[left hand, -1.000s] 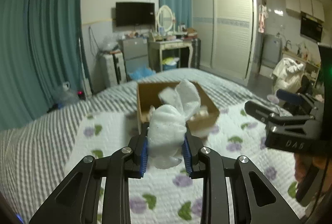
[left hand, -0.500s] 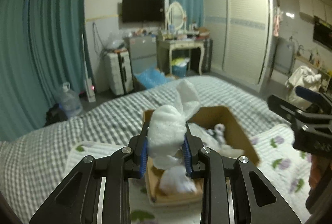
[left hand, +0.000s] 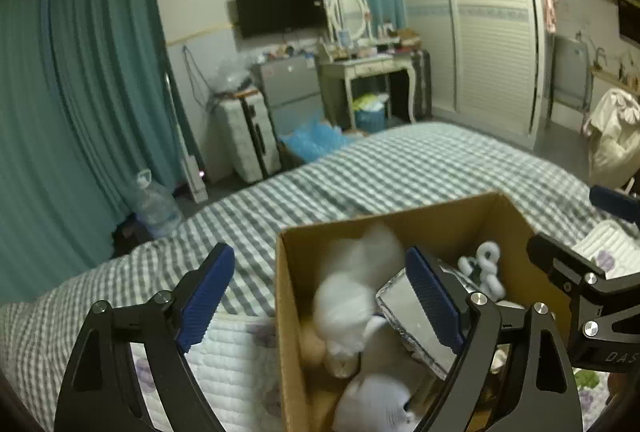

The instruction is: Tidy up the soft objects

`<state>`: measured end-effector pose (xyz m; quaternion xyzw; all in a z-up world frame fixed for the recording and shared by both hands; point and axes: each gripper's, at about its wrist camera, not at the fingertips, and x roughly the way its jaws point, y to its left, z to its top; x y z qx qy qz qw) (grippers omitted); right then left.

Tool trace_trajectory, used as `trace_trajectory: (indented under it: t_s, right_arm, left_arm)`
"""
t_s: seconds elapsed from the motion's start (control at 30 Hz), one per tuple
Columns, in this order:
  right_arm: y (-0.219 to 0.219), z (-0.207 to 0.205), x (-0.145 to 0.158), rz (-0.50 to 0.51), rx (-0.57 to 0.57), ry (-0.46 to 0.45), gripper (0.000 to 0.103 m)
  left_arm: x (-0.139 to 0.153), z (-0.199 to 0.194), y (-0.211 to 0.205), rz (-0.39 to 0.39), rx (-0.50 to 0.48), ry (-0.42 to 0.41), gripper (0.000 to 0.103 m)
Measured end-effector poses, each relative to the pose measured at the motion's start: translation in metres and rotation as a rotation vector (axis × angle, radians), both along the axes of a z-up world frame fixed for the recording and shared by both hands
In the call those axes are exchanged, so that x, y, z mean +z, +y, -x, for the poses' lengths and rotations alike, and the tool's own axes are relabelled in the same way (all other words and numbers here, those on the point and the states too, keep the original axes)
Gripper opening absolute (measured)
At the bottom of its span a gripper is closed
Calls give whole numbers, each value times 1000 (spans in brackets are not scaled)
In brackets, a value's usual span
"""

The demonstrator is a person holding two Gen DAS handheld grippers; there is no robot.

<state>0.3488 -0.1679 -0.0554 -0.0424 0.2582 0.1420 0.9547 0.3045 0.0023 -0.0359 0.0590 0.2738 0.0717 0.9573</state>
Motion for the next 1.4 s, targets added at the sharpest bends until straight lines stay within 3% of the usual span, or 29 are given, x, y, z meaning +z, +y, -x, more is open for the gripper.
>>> trace_trajectory:
  t_s: [0.13, 0.27, 0.4, 0.47, 0.63, 0.73, 0.9, 1.07, 1.23, 1.4]
  right_arm:
    - [-11, 22, 20, 14, -21, -13, 103]
    - [-26, 63, 72, 16, -39, -68, 103]
    - [-40, 124, 141, 8, -43, -169, 103]
    - [-47, 155, 172, -9, -42, -213, 103]
    - [-54, 240, 218, -19, -2, -321, 103]
    - [-57, 283, 222, -98, 39, -323, 103]
    - [-52, 310, 196, -168, 71, -316, 103]
    - [-39, 292, 147, -158, 38, -315, 103]
    - [-26, 252, 101, -101, 35, -247, 103]
    - [-22, 234, 76, -54, 26, -219, 103]
  left_arm:
    - [27, 24, 2, 22, 1, -17, 89]
    - [81, 73, -3, 33, -12, -99, 89]
    - [148, 143, -14, 29, -33, -245, 89]
    - [179, 189, -19, 56, -48, -331, 94]
    - [213, 275, -26, 50, -54, -468, 94]
    - [212, 309, -26, 7, -16, -514, 94]
    - [184, 325, -22, 9, -21, -497, 94]
    - [139, 299, -15, 14, -25, -421, 94]
    - [96, 273, -9, 12, -8, -350, 94]
    - [72, 263, -2, 32, -2, -314, 94]
